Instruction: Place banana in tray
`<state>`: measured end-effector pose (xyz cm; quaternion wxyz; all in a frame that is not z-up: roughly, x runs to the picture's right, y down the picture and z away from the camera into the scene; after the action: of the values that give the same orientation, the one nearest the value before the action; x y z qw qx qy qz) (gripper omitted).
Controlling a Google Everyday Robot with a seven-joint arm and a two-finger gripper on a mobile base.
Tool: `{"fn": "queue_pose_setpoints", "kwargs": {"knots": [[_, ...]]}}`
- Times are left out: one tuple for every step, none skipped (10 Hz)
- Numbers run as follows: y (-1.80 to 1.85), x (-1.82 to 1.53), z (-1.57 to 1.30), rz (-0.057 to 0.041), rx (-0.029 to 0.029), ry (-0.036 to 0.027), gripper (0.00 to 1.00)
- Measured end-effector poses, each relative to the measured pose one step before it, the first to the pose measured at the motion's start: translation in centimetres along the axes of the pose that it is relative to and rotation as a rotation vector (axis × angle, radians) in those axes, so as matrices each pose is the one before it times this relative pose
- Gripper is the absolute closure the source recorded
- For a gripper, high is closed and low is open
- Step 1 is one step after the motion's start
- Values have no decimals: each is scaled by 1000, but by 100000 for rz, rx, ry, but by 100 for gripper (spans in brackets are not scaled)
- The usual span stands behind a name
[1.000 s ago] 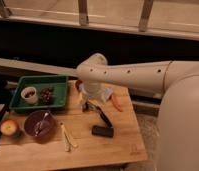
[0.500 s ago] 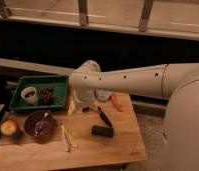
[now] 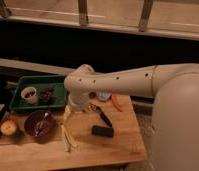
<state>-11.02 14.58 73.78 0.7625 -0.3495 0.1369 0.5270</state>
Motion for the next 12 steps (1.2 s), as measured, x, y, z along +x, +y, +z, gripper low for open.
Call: {"fn": "queue_pose_setpoints", "kwargs": {"knots": [[1518, 443, 1318, -2850, -1129, 2214, 20], [1351, 154, 1443, -2735, -739, 2556, 20], [684, -91, 861, -1600, 153, 2089, 20], [333, -62, 724, -1369, 1487, 2117, 20], [530, -300, 986, -1275, 5163, 3171, 20], [567, -391, 659, -1256, 5607, 2112, 20], [288, -356, 598, -385, 2461, 1731, 20], [-301, -392, 555, 553, 820, 940, 20], [-139, -329, 935, 1258, -951, 1695, 20], [-175, -281, 1201, 1037, -1444, 2112, 20], [-255, -174, 795, 965, -1447, 1417, 20], [-561, -114, 754, 1678, -3037, 1405, 20]]}}
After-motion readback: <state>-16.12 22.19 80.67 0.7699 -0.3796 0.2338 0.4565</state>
